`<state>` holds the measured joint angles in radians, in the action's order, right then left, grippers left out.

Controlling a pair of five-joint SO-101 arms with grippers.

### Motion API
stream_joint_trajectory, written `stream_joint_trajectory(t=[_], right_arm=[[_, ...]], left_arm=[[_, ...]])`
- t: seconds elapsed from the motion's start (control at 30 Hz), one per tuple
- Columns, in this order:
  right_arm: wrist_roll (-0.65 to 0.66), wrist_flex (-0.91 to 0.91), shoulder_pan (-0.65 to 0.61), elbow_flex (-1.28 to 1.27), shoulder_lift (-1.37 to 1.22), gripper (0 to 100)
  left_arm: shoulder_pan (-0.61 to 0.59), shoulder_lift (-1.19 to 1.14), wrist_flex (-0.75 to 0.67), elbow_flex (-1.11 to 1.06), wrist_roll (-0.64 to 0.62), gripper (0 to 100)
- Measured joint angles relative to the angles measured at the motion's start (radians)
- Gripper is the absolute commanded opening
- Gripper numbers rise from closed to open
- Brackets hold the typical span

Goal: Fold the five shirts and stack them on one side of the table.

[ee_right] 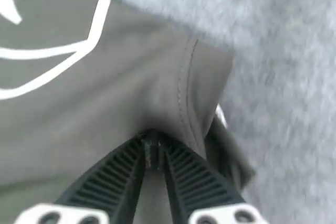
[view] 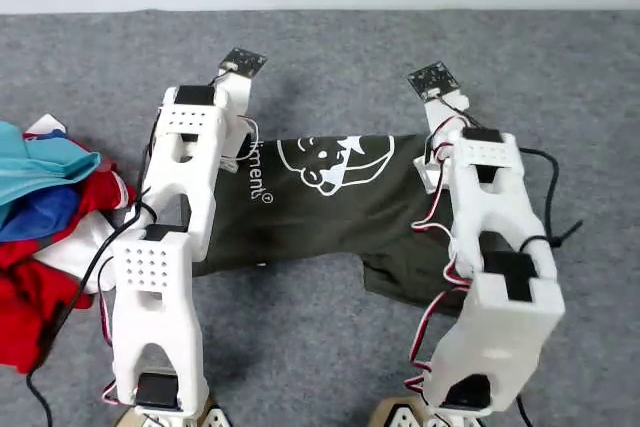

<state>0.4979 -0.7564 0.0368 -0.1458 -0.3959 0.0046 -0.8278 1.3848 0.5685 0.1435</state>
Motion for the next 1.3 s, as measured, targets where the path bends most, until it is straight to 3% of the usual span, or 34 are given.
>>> stream_joint_trajectory(t=[0.23,0.37,0.6,0.7,0.8,1.13,1.3], right_arm=[[0.046,0.058,0.011,0.158,-0.138,0.9],[0.048,-0.091,0.012,0.29,-0.144,1.4],[0.044,-0.434,-0.015,0.431,-0.101,16.2],[-0.031,-0.554,-0.031,0.479,-0.044,24.1],[-0.123,-0.666,-0.051,0.52,-0.003,25.6],[-0.161,-0.974,-0.155,0.559,0.014,25.5],[-0.186,-0.997,-0.152,0.539,0.02,19.9]], left_arm=[[0.0,-0.002,-0.109,0.0,0.0,1],[0.005,-0.002,-0.101,0.043,0.0,1],[0.025,-0.002,0.112,0.238,0.0,1],[0.023,-0.002,0.249,0.347,0.0,1],[0.023,-0.002,0.331,0.402,0.0,1],[0.018,0.18,0.341,0.152,0.014,5],[0.014,0.261,0.341,0.008,0.014,5]])
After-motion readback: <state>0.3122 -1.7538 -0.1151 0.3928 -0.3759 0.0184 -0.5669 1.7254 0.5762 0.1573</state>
